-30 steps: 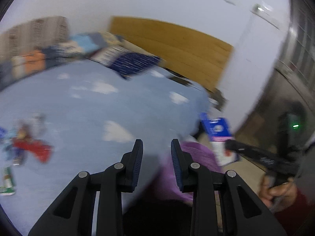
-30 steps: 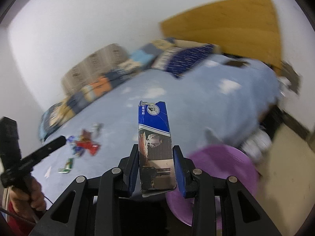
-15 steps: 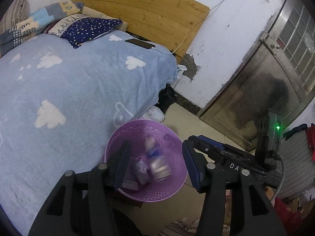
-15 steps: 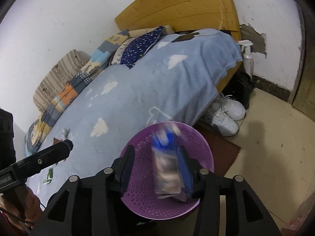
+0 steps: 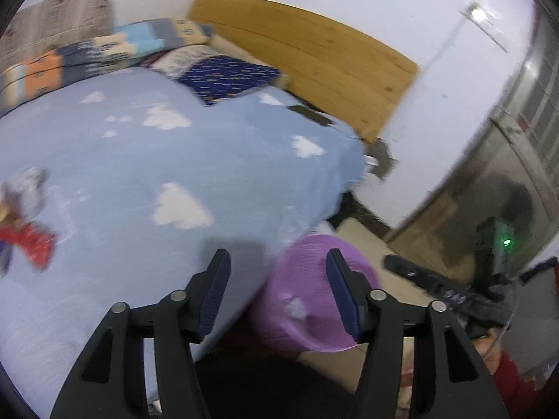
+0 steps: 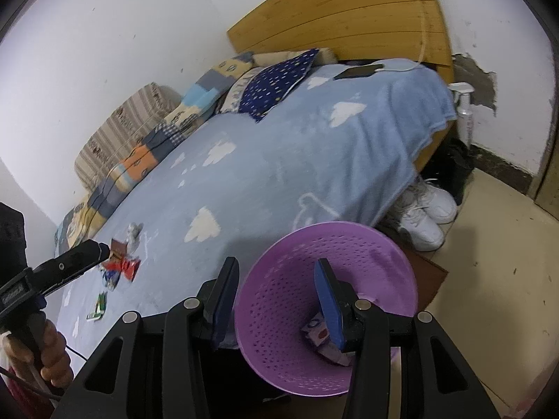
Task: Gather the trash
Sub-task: 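Carry the blue-and-white box to the purple basket and release it, then grasp the green tube box with the left gripper while the right grasps the red wrapper, then lift the green tube box and red wrapper off the bed with both grippers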
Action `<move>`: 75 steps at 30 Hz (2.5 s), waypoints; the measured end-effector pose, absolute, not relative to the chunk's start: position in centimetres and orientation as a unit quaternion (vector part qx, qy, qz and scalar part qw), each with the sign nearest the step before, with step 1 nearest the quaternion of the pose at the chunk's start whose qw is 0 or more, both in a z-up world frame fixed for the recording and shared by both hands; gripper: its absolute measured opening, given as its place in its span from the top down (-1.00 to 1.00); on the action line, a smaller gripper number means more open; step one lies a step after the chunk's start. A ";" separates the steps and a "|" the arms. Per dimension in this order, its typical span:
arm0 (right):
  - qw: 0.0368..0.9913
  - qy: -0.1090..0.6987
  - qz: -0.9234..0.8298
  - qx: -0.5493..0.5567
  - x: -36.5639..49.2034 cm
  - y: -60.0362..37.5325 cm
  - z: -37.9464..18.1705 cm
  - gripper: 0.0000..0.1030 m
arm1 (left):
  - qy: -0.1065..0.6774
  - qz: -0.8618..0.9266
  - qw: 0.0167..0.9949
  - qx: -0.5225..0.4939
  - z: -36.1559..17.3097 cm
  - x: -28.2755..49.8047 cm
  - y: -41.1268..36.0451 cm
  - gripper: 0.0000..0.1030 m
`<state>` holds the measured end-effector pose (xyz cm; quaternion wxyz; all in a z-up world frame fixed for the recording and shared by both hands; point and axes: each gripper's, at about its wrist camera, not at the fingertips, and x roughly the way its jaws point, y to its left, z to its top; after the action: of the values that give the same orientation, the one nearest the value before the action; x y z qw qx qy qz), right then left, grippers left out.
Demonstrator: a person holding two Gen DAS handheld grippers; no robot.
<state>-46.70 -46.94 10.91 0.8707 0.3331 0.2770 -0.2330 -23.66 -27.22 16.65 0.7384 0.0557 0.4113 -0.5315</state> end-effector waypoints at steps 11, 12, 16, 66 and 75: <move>0.908 0.305 -0.120 0.261 -36.1 -40.5 14.0 -0.05 | 0.425 -0.359 0.831 -0.009 14.8 -12.8 -9.9 -0.18; 0.911 0.310 -0.105 0.251 -34.7 -39.5 14.3 -0.06 | 0.428 -0.340 0.837 -0.018 14.5 -11.8 -8.3 -0.19; 0.915 0.335 -0.047 0.220 -29.4 -35.3 14.7 -0.12 | 0.445 -0.268 0.852 -0.056 13.1 -7.7 -2.6 -0.21; 0.925 0.364 0.060 0.092 -8.7 -22.1 11.7 0.64 | 0.383 -0.206 0.900 0.008 12.0 -5.1 -3.1 0.22; 0.925 0.356 0.082 0.107 -8.8 -22.1 12.0 0.67 | 0.348 -0.193 0.917 0.037 13.1 -5.9 -4.5 0.22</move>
<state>-8.82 -22.06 12.02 0.9247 0.1073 0.3560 0.0822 -5.88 -4.50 13.09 0.9165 0.0373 0.3481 -0.1935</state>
